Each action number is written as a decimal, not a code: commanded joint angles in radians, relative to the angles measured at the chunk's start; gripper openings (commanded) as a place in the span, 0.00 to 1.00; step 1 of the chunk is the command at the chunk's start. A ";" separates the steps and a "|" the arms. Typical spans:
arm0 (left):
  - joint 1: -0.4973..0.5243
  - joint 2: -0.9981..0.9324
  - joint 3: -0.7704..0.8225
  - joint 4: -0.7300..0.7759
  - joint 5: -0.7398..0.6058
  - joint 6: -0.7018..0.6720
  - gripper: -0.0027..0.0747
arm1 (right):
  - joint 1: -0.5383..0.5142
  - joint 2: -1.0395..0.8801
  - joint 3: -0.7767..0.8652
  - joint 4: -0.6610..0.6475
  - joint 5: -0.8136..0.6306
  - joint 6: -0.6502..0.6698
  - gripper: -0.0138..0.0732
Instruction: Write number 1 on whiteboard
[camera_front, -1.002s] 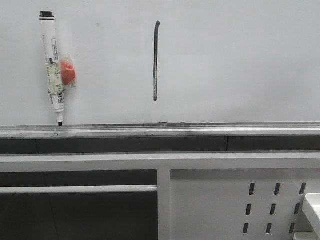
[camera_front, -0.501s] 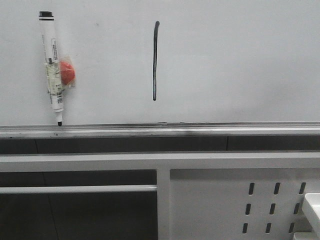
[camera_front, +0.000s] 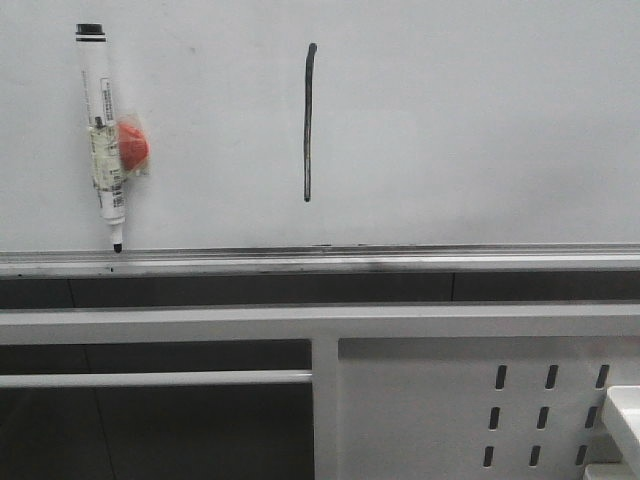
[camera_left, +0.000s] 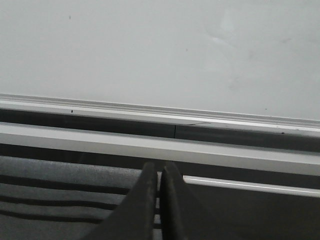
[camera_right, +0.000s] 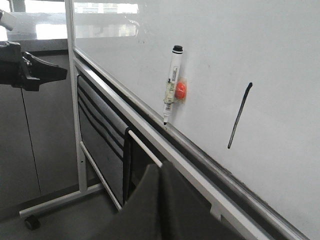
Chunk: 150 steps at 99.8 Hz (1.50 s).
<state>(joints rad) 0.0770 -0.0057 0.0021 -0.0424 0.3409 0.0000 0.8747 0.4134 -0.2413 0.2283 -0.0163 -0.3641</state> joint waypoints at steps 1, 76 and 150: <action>-0.032 -0.023 0.037 0.016 -0.056 -0.009 0.01 | -0.007 0.001 -0.027 0.003 -0.075 -0.002 0.09; -0.086 -0.023 0.037 0.103 -0.058 -0.072 0.01 | -0.007 0.001 -0.027 0.003 -0.075 -0.002 0.09; -0.086 -0.023 0.037 0.103 -0.058 -0.072 0.01 | -0.047 -0.099 0.212 -0.021 -0.330 -0.002 0.09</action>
<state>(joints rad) -0.0005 -0.0057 0.0021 0.0561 0.3409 -0.0622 0.8626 0.3491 -0.0930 0.2201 -0.1626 -0.3641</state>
